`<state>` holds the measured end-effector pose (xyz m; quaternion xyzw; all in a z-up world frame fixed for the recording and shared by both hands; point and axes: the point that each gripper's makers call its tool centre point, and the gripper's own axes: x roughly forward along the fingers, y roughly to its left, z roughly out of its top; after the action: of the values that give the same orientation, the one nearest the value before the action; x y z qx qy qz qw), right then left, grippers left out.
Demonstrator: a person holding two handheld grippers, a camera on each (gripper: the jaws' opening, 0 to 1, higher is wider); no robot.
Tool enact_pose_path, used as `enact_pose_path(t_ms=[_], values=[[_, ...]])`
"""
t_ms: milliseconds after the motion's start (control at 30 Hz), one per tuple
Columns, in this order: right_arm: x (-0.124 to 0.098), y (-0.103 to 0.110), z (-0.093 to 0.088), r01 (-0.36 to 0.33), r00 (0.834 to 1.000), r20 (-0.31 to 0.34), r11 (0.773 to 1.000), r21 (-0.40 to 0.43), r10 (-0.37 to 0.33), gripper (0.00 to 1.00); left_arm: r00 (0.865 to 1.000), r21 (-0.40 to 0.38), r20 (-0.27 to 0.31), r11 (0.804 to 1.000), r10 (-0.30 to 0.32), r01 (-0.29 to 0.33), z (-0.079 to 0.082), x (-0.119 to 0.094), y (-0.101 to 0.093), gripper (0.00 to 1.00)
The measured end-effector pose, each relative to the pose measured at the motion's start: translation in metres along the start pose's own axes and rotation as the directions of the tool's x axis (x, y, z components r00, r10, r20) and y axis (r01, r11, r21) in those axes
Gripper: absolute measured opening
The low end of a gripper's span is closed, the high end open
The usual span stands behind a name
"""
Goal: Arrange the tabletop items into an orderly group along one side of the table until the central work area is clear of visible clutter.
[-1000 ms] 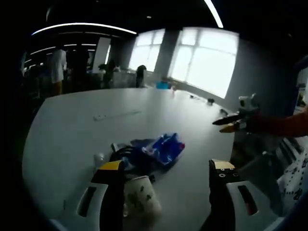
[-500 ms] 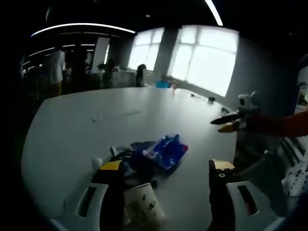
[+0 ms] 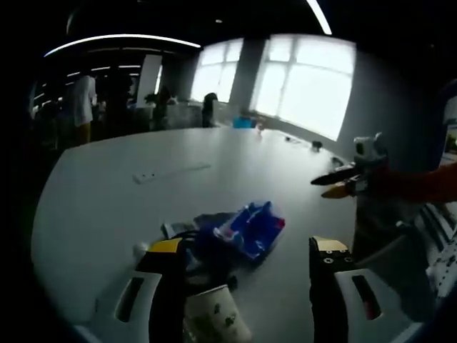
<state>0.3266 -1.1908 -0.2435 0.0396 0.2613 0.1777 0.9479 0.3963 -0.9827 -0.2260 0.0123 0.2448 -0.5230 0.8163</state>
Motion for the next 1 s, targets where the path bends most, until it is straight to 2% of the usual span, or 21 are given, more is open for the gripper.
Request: enact_pose_path(t_ms=[600,1000], values=[[0.02,-0.009,-0.002,-0.003,1.0,-0.01,1.0,0.019,0.004,0.4,1.0,-0.022,-0.028,1.0,0.002,-0.003,-0.008,0.033,0.002,0.64],[0.034,-0.011,-0.004,-0.013,1.0,-0.024,1.0,0.016,0.013,0.38,0.999,-0.032,-0.041,0.999,0.002,-0.003,-0.012,0.045,0.003,0.62]])
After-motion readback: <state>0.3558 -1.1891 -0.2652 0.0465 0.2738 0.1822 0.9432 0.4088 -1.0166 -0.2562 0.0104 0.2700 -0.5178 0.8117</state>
